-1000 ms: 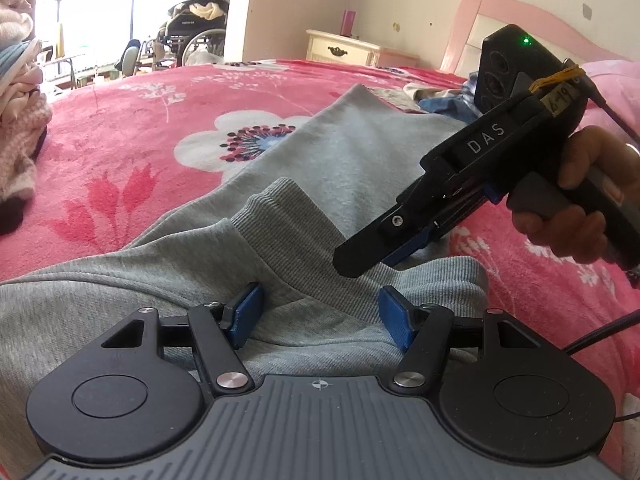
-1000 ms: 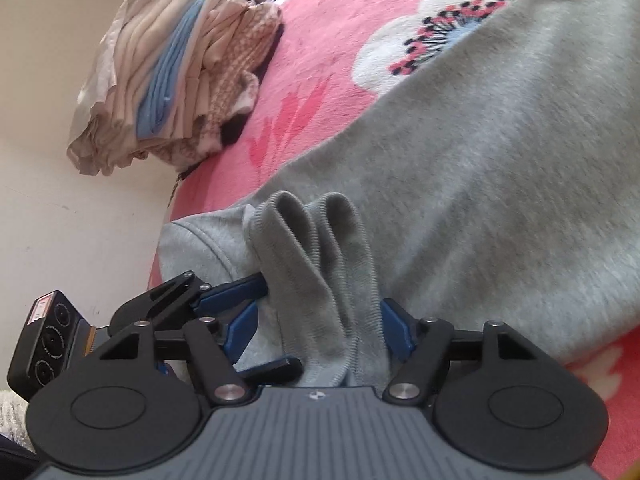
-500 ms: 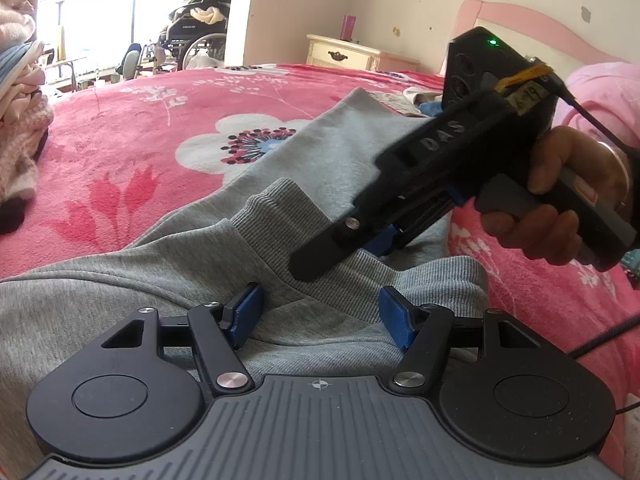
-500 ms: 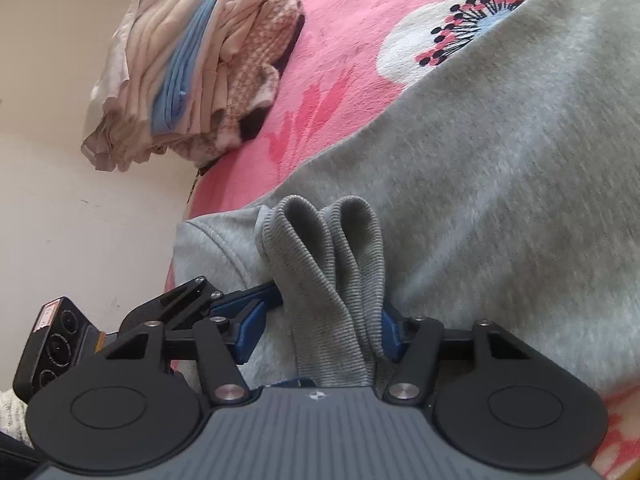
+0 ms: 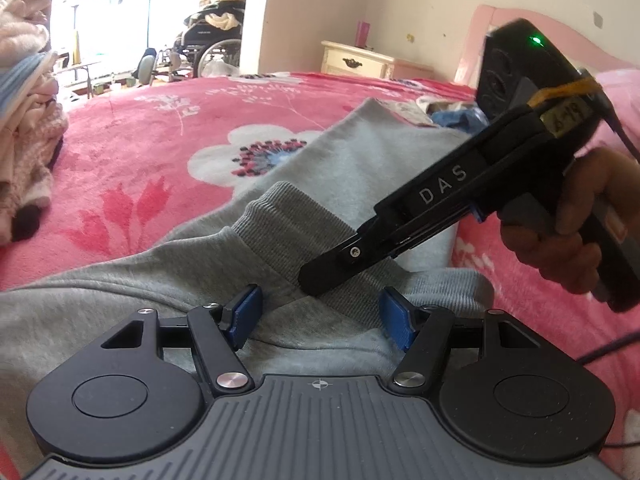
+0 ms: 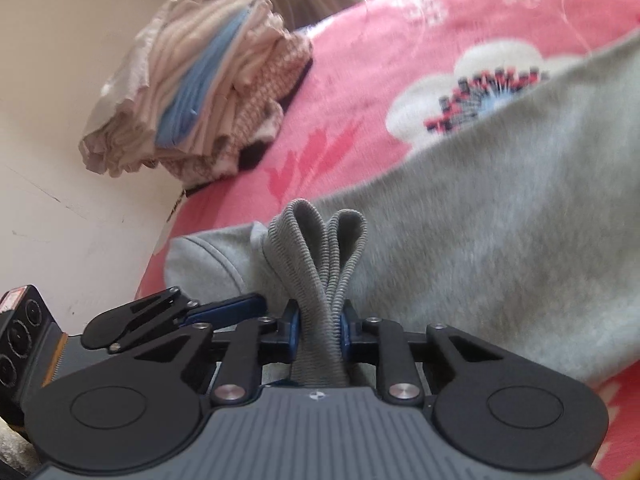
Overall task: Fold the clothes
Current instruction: 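Carry the held cuff to the hoodie collar end and open the right gripper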
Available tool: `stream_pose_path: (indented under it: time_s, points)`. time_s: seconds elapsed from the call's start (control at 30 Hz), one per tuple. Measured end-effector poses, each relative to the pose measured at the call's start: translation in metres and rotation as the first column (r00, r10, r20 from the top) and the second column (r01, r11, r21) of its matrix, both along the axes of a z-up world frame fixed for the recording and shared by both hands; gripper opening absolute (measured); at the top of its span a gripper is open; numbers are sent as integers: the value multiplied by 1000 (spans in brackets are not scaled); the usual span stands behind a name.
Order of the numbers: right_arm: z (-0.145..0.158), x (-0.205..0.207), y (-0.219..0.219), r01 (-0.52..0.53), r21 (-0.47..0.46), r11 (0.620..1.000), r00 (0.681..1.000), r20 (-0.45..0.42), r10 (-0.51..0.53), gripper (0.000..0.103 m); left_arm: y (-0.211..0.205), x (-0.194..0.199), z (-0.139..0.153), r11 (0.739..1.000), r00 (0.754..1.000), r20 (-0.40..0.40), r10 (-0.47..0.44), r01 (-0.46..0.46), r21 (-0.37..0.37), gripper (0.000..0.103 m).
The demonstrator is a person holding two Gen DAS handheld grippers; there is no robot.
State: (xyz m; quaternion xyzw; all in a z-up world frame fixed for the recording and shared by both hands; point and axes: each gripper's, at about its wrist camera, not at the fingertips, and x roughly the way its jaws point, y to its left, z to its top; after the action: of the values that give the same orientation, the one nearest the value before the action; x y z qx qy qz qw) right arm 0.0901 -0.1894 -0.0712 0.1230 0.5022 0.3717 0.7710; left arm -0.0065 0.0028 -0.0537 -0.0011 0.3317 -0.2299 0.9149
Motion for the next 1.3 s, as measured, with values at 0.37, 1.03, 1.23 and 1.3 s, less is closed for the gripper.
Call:
stream_pose_path:
  time_s: [0.37,1.03,1.23,1.3]
  points:
    - [67,18,-3,-40,-219,975,948,300,106,21,37,-16,46,984,997,-7,77,-77,-163,65]
    - [87,103,-57,70,-614,786,832,471,293,21,29,15,5,989,984,-94,149,-150,-7,65]
    - [88,129,-79,62,-650,757,828,457,324,21,0,37,-6,991,988,-104,114,-106,80,65]
    - [88,135,-86,64,-662,747,826,455,333,21,-8,42,-9,991,990,-100,101,-91,100,65]
